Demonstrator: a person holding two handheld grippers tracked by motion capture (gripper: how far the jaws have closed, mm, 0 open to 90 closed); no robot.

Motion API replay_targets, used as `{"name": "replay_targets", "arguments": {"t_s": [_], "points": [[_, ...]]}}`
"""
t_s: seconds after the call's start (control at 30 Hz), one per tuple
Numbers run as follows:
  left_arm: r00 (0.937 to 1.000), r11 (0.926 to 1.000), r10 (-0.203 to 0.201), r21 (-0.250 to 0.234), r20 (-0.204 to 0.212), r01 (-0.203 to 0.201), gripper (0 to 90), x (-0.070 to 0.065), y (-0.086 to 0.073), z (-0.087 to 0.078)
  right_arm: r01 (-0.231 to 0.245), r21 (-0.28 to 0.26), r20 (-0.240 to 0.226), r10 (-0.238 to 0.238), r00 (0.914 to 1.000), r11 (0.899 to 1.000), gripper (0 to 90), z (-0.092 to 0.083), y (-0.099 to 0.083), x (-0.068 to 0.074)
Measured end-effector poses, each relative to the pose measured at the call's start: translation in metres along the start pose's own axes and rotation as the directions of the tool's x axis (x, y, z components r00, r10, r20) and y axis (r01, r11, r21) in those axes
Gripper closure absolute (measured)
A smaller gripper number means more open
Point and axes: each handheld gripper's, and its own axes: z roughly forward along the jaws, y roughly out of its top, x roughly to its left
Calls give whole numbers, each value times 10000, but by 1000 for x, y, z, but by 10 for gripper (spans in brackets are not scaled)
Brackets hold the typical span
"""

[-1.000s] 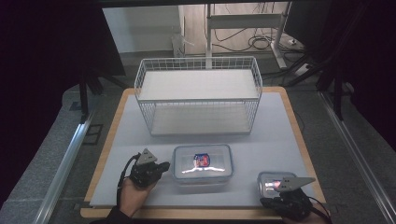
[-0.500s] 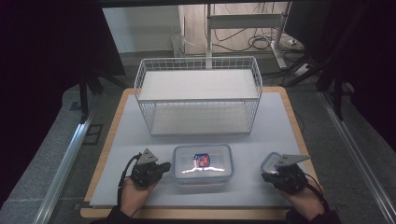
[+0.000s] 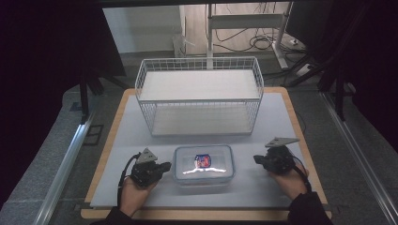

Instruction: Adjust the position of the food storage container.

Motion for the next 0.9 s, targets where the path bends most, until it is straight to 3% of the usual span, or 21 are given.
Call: {"name": "replay_targets", "arguments": {"t_s": [0.13, 0.23, 0.43, 0.63, 0.7, 0.8, 0.87, 0.9], "points": [[9998, 9996, 209, 217, -63, -207, 861, -1, 0, 4, 449, 86, -634, -443, 9970, 9990, 899, 19, 4, 27], [9999, 9997, 64, 235, -87, -62, 861, -1, 0, 6, 625, 213, -861, -605, 9944, 9978, 899, 26, 4, 39], [9996, 9992, -51, 391, -269, 61, 882, 0, 4, 12, 537, 361, -889, -504, 9948, 9979, 899, 27, 0, 47], [9992, 9992, 12, 402, -406, 4, 889, 3, 7, 15, 814, 508, -847, -769, 9934, 9954, 899, 27, -3, 56], [9990, 9993, 13, 373, -451, 4, 849, 4, 7, 12, 819, 467, -851, -777, 9933, 9955, 899, 25, -3, 56], [9950, 9994, 283, 216, -958, -264, 723, 6, 6, 2, 915, 157, -449, -907, 9949, 9957, 874, 15, -4, 52], [9912, 9983, 529, 293, -1213, -497, 583, 7, 2, -5, 901, -191, -230, -905, 9956, 9958, 769, 9, -8, 44], [9904, 9973, 662, 398, -1212, -618, 466, 8, 0, -8, 902, -346, -162, -908, 9957, 9953, 693, 6, -10, 40]]}}
